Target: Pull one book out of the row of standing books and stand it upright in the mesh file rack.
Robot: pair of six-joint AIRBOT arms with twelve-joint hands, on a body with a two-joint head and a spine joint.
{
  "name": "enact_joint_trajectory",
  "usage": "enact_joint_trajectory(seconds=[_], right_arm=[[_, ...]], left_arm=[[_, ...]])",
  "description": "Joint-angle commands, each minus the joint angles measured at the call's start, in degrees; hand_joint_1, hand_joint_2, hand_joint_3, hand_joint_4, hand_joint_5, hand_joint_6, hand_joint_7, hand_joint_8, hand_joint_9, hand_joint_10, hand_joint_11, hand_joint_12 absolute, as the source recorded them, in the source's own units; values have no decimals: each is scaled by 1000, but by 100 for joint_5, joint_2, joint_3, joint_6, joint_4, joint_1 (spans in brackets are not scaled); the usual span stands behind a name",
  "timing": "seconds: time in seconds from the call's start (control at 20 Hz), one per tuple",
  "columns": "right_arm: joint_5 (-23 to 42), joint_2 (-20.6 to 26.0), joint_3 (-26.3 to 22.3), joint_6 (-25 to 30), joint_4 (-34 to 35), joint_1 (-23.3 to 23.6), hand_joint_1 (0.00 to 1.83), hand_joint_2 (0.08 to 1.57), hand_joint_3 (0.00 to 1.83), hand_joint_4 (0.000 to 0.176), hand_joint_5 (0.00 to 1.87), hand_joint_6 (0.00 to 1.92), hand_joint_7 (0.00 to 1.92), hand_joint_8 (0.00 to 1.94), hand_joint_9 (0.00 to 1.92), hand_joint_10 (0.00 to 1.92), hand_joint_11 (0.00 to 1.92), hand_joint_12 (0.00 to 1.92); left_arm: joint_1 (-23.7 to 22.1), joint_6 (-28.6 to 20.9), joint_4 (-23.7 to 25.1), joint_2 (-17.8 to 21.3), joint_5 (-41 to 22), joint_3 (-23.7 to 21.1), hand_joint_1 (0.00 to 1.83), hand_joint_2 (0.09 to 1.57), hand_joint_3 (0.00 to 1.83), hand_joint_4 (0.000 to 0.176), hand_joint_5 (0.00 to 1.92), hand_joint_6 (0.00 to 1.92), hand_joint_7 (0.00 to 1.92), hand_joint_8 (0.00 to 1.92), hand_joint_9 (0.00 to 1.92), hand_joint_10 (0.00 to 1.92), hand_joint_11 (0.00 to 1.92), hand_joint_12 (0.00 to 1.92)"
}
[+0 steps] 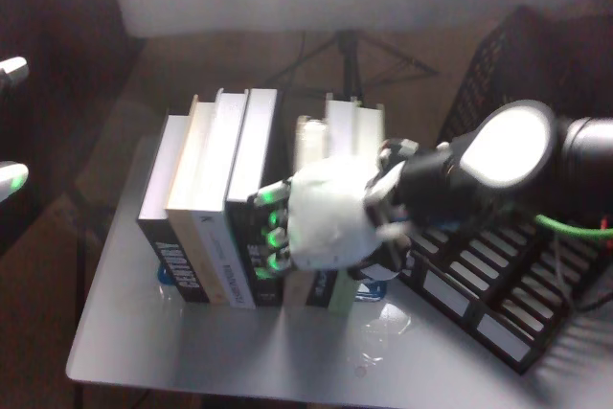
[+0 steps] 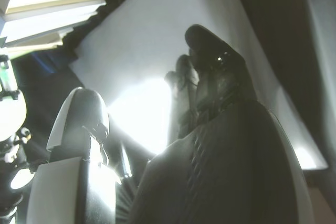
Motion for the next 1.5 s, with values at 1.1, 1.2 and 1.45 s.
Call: enact_joint_trajectory(seconds=[1.1, 1.2, 1.45], right_arm=[[-177, 106, 102, 65, -249, -153, 1246, 1168, 0, 0, 823, 1015, 959, 1310, 999, 1465, 908, 1864], [-177, 106, 102, 65, -233, -153, 1247, 1167, 0, 0, 835, 987, 956, 1329, 1047, 1522, 967, 1897], [-144, 107, 56, 65, -176, -119, 1377, 1136, 0, 0, 865, 901, 972, 1108, 937, 1366, 850, 1772]], left_arm=[[-24, -11, -224, -12, -739, 13, 686, 1331, 4, 38, 176, 3, 192, 1, 0, 633, 0, 1761], [-24, -11, -224, -12, -739, 14, 694, 1329, 3, 41, 173, 1, 187, 0, 0, 638, 0, 1753], [-23, -11, -241, -13, -751, 12, 670, 1334, 5, 48, 177, 1, 207, 3, 0, 739, 0, 1778]])
